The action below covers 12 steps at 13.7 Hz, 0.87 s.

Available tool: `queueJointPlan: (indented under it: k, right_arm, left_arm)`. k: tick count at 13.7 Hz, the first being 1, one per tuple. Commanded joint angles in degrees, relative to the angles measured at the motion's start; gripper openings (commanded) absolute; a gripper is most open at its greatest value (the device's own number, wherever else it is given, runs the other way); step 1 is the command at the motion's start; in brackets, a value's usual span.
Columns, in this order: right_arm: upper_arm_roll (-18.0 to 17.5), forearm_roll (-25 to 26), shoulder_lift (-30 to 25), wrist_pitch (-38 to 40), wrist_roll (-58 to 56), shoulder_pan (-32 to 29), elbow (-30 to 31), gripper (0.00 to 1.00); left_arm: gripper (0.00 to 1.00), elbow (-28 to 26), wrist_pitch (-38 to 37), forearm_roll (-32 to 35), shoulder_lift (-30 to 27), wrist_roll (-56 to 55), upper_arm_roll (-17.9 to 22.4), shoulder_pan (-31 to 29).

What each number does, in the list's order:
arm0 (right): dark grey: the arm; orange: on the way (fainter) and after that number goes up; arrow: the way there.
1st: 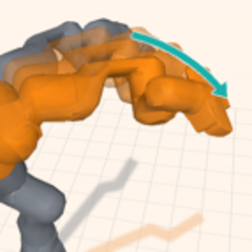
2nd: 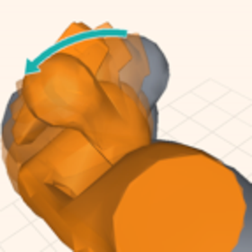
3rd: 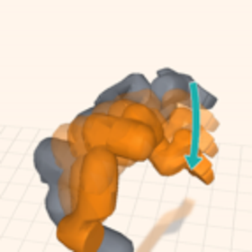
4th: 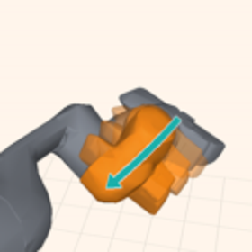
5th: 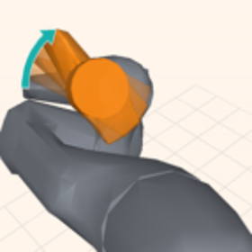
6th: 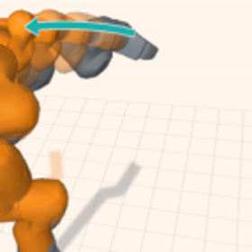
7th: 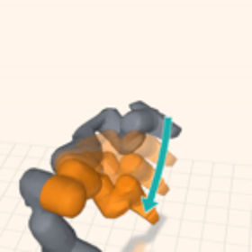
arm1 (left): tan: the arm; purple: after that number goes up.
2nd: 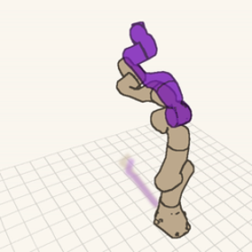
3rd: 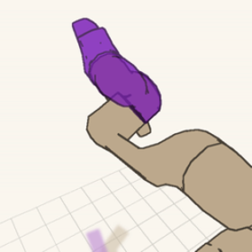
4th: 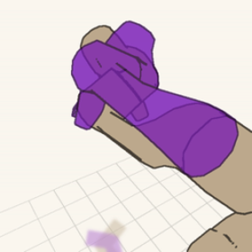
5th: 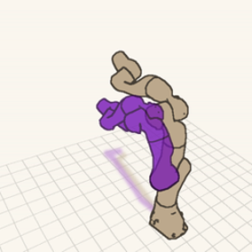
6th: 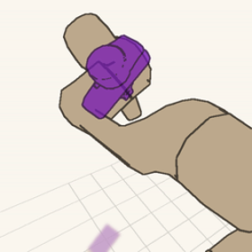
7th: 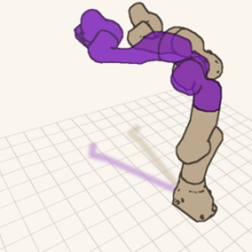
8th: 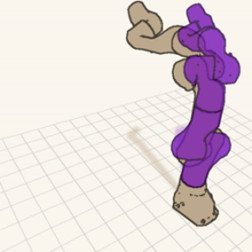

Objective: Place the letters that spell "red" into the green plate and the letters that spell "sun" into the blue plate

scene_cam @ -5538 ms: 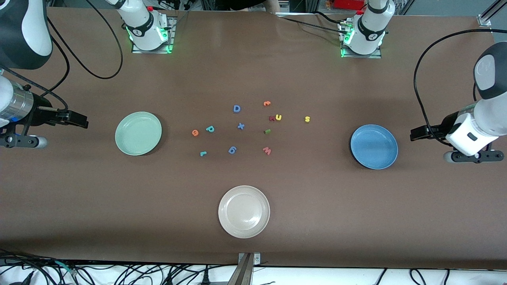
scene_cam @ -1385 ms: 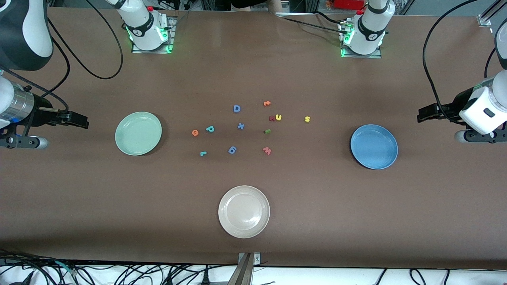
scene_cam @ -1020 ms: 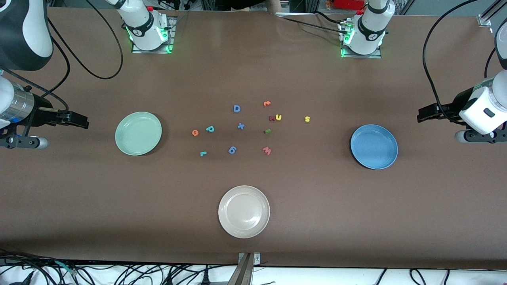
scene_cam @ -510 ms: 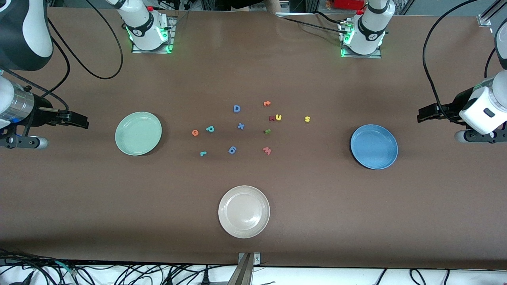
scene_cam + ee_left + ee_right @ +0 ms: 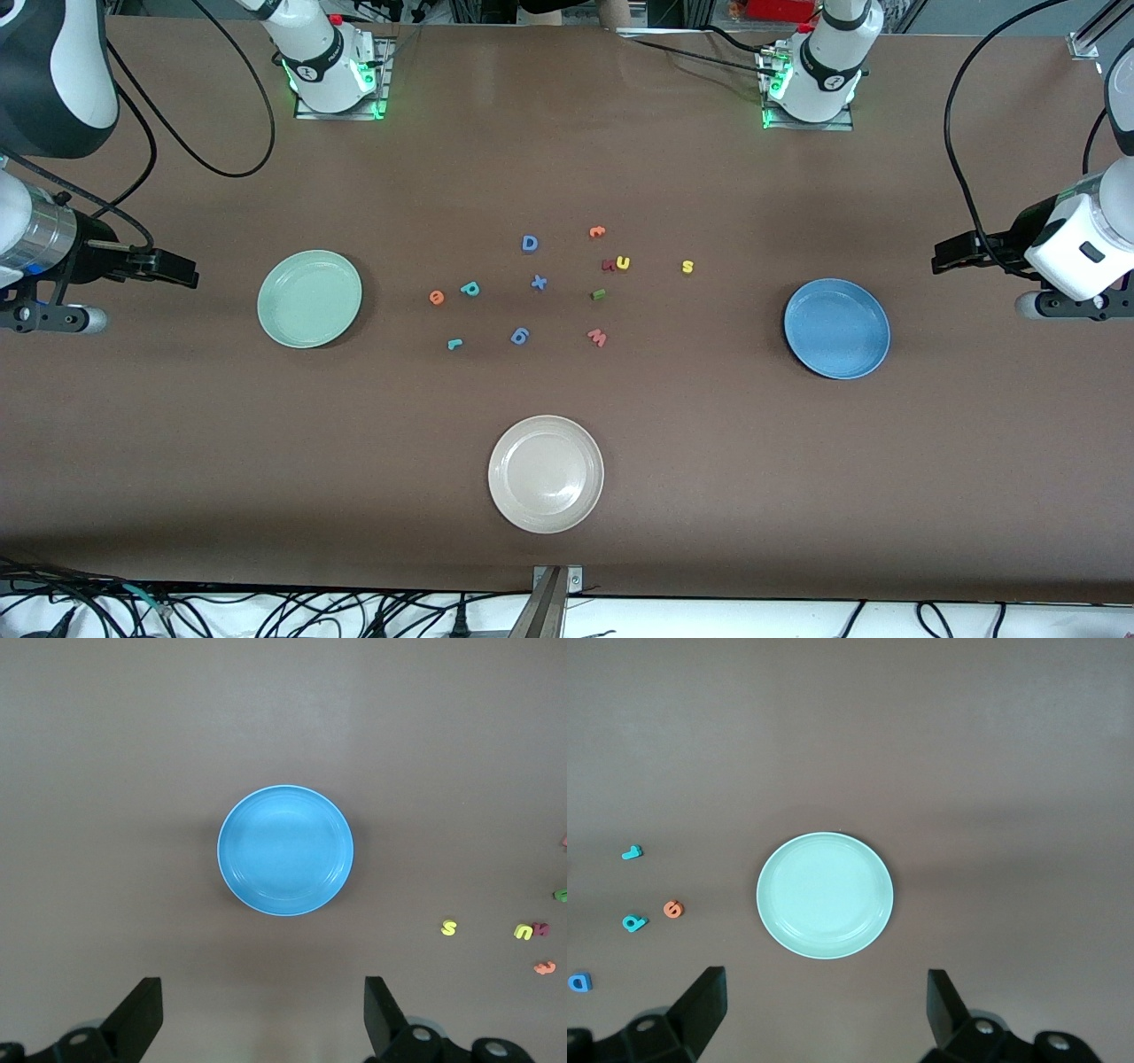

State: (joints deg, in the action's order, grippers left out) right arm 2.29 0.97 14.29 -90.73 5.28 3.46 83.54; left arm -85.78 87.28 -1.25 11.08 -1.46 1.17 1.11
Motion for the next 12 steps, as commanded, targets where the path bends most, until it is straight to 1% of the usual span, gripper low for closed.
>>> queueJointPlan:
  k: [1,5,7,10,12]
  right_arm:
    - [0.08,-0.88,0.3,0.47,-0.27,0.05,-1.01,1.0]
    - [0.26,-0.88,0.3,0.73,-0.8,-0.39,-0.92,1.0]
    - [0.35,-0.88,0.3,0.73,-0.89,-0.47,-0.92,1.0]
    - [0.52,-0.88,0.3,1.0,-1.15,-0.74,-0.92,1.0]
    - [0.61,-0.88,0.3,1.08,-1.07,-0.56,-0.92,1.0]
  left_arm:
    - [1.0,-0.35,0.0,-0.59,-0.09,-0.21,-0.64,0.21]
    - [1.0,-0.7,2.71,-1.56,4.12,-0.39,-5.29,0.3]
    - [1.0,-1.14,5.17,-4.97,6.14,-0.39,-5.74,0.3]
    - [1.0,-1.84,9.47,-5.87,9.22,-0.65,-10.21,0.38]
    - [1.0,-4.38,13.95,-5.87,9.66,-5.11,-13.81,0.38]
